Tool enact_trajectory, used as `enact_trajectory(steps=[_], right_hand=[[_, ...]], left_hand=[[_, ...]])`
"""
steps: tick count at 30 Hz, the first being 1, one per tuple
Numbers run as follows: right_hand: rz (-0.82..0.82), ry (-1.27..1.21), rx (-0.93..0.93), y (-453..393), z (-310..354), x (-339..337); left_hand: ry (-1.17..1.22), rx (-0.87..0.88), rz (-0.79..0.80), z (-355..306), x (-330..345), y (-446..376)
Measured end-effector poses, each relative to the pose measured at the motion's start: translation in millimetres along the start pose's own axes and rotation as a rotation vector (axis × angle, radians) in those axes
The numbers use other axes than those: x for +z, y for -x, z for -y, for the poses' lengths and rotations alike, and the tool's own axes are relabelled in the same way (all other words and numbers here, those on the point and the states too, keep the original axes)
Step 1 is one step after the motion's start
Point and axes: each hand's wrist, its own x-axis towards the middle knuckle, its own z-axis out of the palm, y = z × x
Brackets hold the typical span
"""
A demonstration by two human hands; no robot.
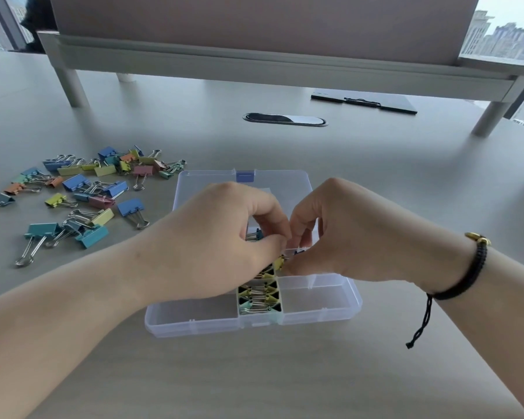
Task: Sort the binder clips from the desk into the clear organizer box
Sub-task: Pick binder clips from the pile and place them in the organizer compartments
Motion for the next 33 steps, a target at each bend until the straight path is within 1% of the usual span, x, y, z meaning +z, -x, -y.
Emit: enact_trajectory(steps=[7, 10, 12, 14, 17, 21, 23, 30, 33], right_hand=[[0.041, -0.102, 0.006, -2, -3, -4], [0.060, -0.147, 0.007, -2, -5, -8], [0.073, -0.148, 0.003, -3, -6, -9], [0.055, -0.158, -0.009, -4, -7, -8], [-0.045, -0.199, -0.050, -8, -8, -7], [-0.123, -0.427, -0.121, -8, -6, -7], [-0.139, -0.508, -0.146, -8, -6, -6], [-0.234, -0.568, -0.196, -13, -11, -4], [-0.225, -0.551, -0.206, -14, -12, -3]], left_hand=[[0.114, -0.057, -0.007, -4, -6, -3], [0.317, -0.099, -0.009, -2, -10, -5], [0.381, -0.144, 0.002, 2, -13, -7], [0.427, -0.164, 0.033, 5, -14, -8], [0.524, -0.158, 0.009, 5, -14, -8], [0.463, -0.097, -0.009, 4, -13, -8], [0.445, -0.070, -0.056, 1, -11, -8], [0.538, -0.051, -0.254, -6, -18, -7], [0.536, -0.059, -0.267, -8, -19, -5]])
